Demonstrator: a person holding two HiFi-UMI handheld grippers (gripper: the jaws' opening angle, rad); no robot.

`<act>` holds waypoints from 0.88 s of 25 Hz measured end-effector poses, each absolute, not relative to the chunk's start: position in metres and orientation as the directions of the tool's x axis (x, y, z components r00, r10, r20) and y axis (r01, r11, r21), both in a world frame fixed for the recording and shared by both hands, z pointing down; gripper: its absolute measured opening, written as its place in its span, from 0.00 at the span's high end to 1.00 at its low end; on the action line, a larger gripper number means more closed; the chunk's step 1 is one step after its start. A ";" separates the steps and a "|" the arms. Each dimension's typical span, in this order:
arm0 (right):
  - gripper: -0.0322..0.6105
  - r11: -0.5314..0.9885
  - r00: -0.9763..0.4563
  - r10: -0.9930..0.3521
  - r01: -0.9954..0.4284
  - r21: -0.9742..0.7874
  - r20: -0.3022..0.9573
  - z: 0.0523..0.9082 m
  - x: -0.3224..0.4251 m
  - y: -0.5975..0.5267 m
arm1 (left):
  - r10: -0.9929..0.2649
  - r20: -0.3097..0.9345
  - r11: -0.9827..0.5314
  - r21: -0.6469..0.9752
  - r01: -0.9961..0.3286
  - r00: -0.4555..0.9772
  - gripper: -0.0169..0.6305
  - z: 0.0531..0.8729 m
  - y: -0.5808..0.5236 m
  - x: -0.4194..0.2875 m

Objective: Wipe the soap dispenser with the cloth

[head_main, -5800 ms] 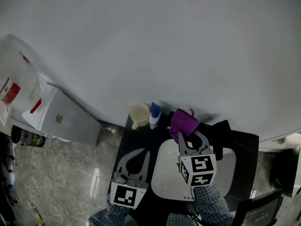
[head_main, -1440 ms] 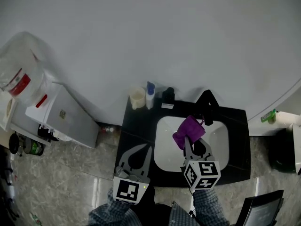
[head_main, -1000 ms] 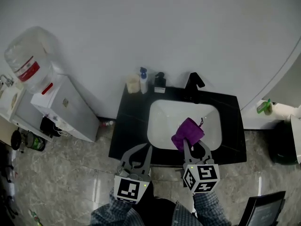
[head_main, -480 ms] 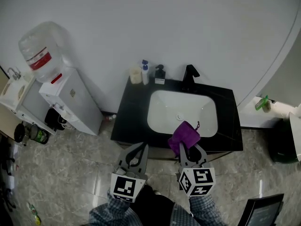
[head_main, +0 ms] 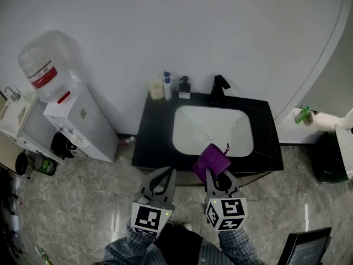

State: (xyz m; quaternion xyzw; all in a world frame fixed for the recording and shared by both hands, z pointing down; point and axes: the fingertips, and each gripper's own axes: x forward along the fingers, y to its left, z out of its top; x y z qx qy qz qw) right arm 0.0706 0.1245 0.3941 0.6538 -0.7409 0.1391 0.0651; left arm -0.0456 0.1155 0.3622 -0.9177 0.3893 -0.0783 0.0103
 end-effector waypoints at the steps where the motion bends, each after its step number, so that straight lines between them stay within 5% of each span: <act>1: 0.83 0.104 -0.134 -0.953 -0.987 -0.121 0.273 0.393 0.069 0.124 | -0.713 0.134 -0.700 -0.079 -0.710 0.688 0.97 0.362 0.114 -0.046; 22: 0.83 0.114 -0.131 -0.959 -0.990 -0.081 0.253 0.386 0.042 0.129 | -0.691 0.133 -0.722 -0.081 -0.687 0.711 0.97 0.363 0.120 -0.067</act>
